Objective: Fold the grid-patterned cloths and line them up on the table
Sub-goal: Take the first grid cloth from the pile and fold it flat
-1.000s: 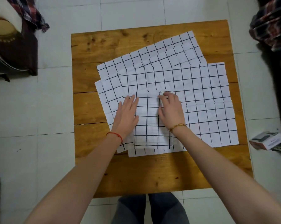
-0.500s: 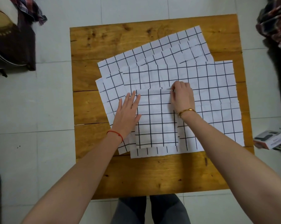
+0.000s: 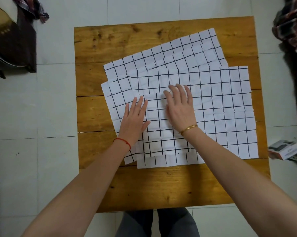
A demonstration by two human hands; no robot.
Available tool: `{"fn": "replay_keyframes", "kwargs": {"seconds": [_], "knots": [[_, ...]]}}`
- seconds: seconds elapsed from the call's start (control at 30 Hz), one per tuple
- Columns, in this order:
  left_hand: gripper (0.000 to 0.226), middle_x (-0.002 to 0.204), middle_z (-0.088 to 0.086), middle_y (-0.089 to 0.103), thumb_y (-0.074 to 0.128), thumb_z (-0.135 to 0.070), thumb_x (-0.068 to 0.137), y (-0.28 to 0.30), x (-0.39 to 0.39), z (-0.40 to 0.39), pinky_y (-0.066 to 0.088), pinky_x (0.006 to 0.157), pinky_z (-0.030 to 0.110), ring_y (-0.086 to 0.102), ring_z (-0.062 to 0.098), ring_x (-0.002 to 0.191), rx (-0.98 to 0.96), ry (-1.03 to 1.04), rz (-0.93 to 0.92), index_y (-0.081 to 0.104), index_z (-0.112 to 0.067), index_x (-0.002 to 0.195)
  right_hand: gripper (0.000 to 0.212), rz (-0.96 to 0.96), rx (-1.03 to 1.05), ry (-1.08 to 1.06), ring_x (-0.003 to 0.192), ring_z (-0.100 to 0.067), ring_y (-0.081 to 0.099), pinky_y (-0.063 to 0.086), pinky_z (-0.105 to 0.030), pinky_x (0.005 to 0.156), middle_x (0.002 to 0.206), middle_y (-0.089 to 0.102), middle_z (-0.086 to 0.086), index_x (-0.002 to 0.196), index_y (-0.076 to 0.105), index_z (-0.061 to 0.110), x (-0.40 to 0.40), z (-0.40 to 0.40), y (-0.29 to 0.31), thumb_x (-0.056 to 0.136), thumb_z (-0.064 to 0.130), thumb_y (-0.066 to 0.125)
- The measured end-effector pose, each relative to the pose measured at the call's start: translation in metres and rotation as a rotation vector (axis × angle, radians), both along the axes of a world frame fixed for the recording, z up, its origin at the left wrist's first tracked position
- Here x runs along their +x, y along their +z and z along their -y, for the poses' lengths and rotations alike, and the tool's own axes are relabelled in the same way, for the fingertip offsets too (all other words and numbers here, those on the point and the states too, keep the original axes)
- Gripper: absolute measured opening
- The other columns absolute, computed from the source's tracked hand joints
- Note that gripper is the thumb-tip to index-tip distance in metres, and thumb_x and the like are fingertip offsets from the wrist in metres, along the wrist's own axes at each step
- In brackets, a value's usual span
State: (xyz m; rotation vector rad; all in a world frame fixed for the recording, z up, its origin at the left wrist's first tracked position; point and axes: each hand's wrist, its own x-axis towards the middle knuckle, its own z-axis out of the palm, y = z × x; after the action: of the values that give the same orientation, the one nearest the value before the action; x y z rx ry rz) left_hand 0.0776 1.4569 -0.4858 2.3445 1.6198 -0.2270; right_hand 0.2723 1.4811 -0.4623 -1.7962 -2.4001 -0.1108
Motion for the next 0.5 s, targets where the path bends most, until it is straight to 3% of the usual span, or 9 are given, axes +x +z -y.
{"fn": "replay_keyframes", "kwargs": {"seconds": [0.1,0.17,0.37,0.5], "knots": [[0.076,0.161,0.011,0.011,0.049,-0.042,0.095,-0.001,-0.001,0.0,0.015,0.12,0.049,0.008,0.029,0.149,0.008,-0.01,-0.005,0.016,-0.009,0.153,0.055,0.127,-0.253,0.243,0.142,-0.032,0.027,0.017,-0.054,0.116,0.151,0.035,-0.008,0.144,0.034,0.009,-0.012,0.004,-0.005,0.091,0.018,0.044],[0.075,0.161,0.012,0.011,0.05,-0.042,0.095,-0.002,-0.001,0.0,0.016,0.12,0.05,0.008,0.03,0.149,0.014,-0.014,-0.008,0.017,-0.008,0.153,0.057,0.179,-0.398,0.29,0.145,-0.03,0.019,0.014,-0.053,0.118,0.156,0.027,-0.005,0.149,0.025,0.01,-0.019,0.004,-0.011,0.095,0.024,0.04],[0.078,0.161,0.011,0.013,0.053,-0.044,0.093,-0.002,-0.002,-0.001,0.017,0.119,0.05,0.01,0.031,0.149,0.016,-0.016,-0.023,0.018,-0.01,0.153,0.056,0.14,-0.508,0.092,0.146,-0.028,0.016,0.007,-0.053,0.118,0.158,0.022,-0.003,0.15,0.022,0.012,-0.005,0.008,-0.015,0.098,0.032,0.023],[0.076,0.162,0.01,0.01,0.05,-0.044,0.095,-0.001,-0.002,-0.001,0.014,0.12,0.049,0.007,0.031,0.149,-0.002,-0.014,-0.023,0.015,-0.011,0.154,0.057,0.077,-0.517,-0.147,0.148,-0.027,0.003,-0.003,-0.05,0.119,0.16,0.013,-0.002,0.152,0.013,0.013,0.026,0.011,-0.013,0.099,0.034,0.017]]}}
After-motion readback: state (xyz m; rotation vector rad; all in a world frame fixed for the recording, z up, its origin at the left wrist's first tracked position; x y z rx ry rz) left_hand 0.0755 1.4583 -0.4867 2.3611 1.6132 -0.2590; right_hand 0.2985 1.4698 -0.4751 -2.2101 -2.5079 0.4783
